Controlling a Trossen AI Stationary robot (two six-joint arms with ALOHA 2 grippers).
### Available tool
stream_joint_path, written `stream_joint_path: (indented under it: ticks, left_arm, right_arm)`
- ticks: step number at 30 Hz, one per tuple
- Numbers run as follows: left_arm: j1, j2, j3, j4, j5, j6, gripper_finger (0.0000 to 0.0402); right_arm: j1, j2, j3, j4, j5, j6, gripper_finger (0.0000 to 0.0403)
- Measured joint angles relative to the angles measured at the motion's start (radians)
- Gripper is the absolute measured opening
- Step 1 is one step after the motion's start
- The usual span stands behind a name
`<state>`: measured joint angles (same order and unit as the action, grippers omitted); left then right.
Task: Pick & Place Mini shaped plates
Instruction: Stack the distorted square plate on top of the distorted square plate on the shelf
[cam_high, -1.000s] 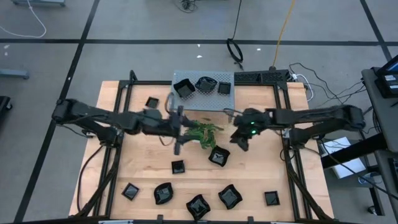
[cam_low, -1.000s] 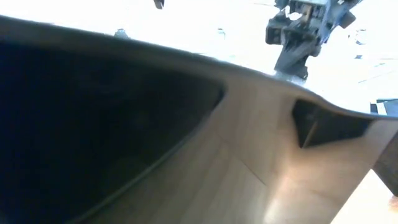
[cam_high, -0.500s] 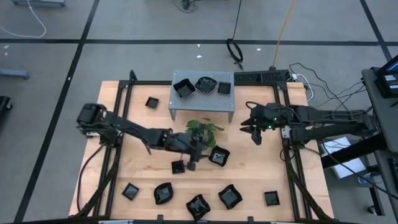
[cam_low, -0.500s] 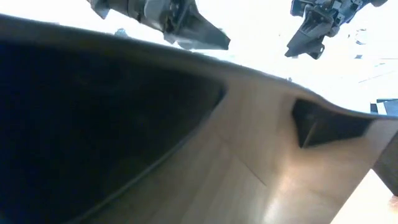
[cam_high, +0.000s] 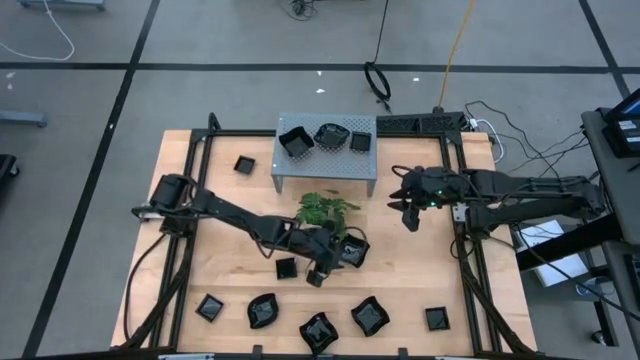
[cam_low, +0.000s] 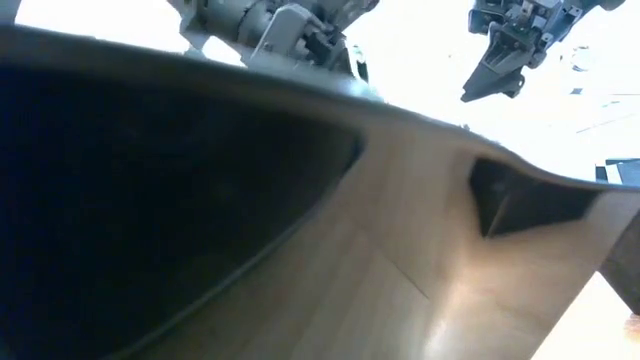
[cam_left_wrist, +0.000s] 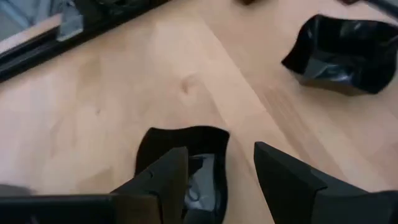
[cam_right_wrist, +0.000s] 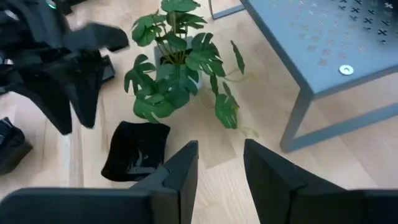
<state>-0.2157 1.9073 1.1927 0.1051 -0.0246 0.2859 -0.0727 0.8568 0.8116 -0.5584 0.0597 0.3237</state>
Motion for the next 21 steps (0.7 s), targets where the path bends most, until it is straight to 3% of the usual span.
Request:
stream_joint_path:
  ticks: [5, 15, 21]
  left_arm:
    - [0.035, 0.005, -0.003, -0.080, 0.102, 0.006, 0.0186]
    - [0.036, 0.005, -0.003, -0.126, 0.103, 0.250, 0.0186]
    - [0.036, 0.038, -0.003, -0.107, 0.103, 0.405, 0.0186]
  right_arm:
    - [0.000, 0.003, 0.000, 0.003, 0.000, 0.000, 0.0116]
    - [0.000, 0.008, 0.000, 0.009, 0.001, 0.000, 0.0116]
    - [0.000, 0.008, 0.000, 0.008, 0.078, 0.000, 0.0116]
